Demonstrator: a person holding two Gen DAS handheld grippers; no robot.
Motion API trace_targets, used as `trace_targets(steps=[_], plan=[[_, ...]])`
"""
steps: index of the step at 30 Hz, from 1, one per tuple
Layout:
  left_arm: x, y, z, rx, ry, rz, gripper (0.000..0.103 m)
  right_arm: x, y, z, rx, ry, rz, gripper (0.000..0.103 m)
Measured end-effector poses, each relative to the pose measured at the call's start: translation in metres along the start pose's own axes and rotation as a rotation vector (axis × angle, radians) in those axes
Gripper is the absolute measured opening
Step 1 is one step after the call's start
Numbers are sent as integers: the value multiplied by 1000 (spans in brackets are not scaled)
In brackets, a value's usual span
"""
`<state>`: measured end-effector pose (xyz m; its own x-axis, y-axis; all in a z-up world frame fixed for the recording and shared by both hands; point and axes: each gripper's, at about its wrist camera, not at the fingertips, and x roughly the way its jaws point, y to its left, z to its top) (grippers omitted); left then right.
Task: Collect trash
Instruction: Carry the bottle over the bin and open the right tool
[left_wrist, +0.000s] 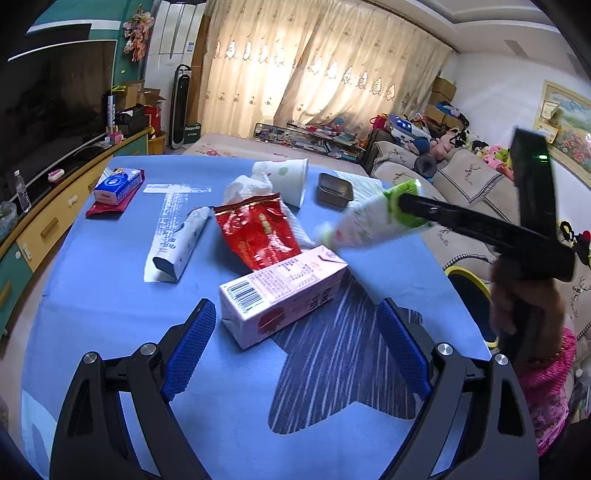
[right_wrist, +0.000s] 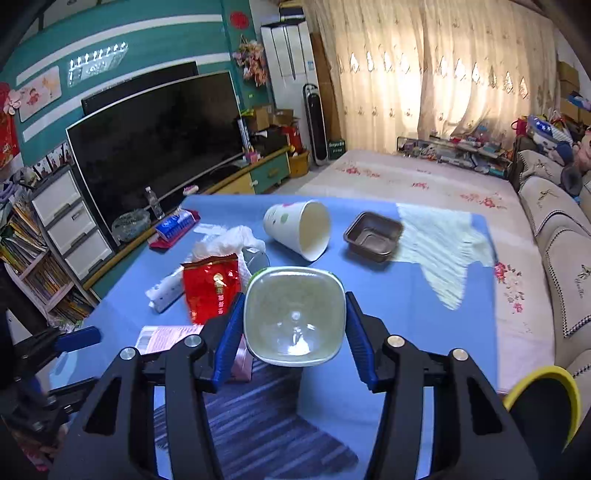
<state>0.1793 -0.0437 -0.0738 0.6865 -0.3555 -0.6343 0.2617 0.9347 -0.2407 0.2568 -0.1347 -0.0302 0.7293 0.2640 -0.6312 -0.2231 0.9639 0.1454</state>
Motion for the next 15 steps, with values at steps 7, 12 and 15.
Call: trace_targets(steps=[7,12,15], plan=[[-3,-12,0,29,-6,-11,88,-36,-7,-18,35,-10,-12,50],[-5,-20,-1,47,-8,-14,88,-49,-12,-29,50,-18,-23,50],[-6,-28,-1,63,-9,-14,88,-58,-19,-32,68,-28,-25,50]])
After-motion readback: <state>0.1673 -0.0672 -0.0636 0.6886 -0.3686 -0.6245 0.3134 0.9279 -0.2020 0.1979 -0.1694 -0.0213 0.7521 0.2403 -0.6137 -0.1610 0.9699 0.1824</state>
